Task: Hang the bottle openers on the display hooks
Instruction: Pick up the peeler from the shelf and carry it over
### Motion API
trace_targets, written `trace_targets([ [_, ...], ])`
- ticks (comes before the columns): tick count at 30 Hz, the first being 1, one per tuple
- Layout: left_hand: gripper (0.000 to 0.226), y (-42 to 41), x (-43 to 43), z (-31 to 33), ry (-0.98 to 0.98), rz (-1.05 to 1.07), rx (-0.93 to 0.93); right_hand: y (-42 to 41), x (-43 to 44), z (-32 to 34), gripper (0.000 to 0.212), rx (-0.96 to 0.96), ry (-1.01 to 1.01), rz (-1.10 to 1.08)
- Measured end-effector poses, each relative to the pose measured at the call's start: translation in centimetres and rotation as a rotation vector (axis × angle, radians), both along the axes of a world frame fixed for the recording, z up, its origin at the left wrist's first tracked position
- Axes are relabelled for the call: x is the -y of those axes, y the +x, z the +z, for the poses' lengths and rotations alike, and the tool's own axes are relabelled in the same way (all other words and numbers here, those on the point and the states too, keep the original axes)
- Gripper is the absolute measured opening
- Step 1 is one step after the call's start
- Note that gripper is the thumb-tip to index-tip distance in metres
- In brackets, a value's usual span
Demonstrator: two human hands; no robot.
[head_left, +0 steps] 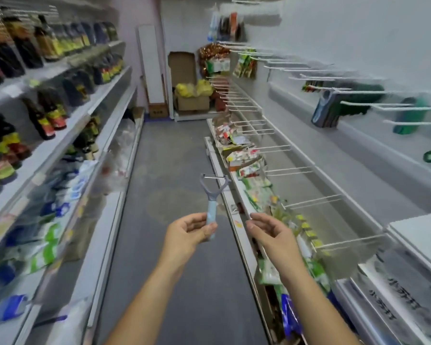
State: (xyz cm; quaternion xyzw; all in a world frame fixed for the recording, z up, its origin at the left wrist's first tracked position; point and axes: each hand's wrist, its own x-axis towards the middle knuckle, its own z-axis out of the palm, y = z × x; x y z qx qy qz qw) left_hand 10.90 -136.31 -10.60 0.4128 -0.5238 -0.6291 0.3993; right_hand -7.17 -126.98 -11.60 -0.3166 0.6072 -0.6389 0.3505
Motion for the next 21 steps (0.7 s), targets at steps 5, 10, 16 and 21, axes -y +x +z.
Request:
trace_targets([
  [5, 0.032, -6.7, 10.4, 0.5, -0.043, -0.072, 0.059, -6.4, 9.6, 1.6, 0.025, -0.025, 0.001, -0.029],
  [10, 0.033, -11.9, 19.8, 0.7, -0.068, -0.132, 0.069, -11.3, 18.3, 2.3, 0.024, -0.02, -0.001, -0.065],
  [16, 0.036, -17.1, 32.7, -0.3, -0.084, -0.205, 0.064, -15.9, 29.2, 0.7, 0.025, -0.022, 0.032, -0.174],
  [21, 0.034, -20.5, 42.9, -0.3, -0.086, -0.314, 0.065, -18.0, 37.8, 1.1, 0.026, -0.021, 0.054, -0.276],
])
